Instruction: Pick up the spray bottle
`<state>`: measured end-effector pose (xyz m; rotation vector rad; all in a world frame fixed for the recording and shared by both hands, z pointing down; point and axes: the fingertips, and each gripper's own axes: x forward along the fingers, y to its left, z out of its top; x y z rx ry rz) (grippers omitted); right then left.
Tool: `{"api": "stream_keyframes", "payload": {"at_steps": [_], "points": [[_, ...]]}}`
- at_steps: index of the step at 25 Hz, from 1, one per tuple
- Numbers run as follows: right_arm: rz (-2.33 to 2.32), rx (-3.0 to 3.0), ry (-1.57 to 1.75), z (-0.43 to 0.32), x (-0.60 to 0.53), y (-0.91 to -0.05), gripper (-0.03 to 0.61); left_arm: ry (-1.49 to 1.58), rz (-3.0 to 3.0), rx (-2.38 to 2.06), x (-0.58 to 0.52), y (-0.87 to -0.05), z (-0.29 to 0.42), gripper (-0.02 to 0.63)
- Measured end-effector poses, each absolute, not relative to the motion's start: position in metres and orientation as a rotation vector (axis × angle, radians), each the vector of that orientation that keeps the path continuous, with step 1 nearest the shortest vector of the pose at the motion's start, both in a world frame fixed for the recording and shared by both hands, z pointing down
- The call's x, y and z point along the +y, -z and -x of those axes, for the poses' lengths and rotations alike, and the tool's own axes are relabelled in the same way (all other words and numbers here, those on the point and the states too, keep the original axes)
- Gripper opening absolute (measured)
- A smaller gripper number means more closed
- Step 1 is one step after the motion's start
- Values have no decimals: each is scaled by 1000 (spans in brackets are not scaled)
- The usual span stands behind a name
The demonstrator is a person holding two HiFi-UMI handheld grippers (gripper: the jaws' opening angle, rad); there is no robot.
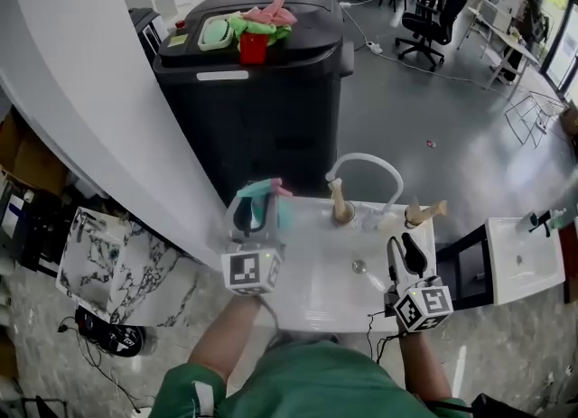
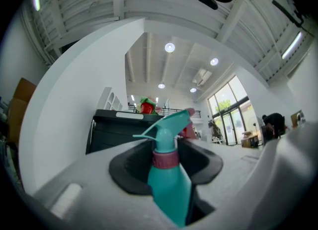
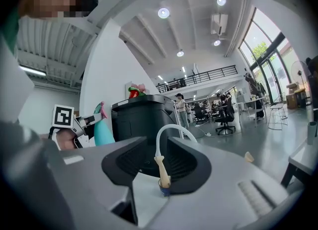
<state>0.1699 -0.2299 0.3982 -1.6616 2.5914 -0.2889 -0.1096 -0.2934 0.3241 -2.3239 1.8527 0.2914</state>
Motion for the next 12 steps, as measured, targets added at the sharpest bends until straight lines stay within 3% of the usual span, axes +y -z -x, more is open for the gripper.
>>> {"api": "stream_keyframes", "payload": {"at_steps": [12], "points": [[1604, 2595, 262, -164, -223, -388, 124, -299, 2318, 1844, -279, -314, 104, 152]]}}
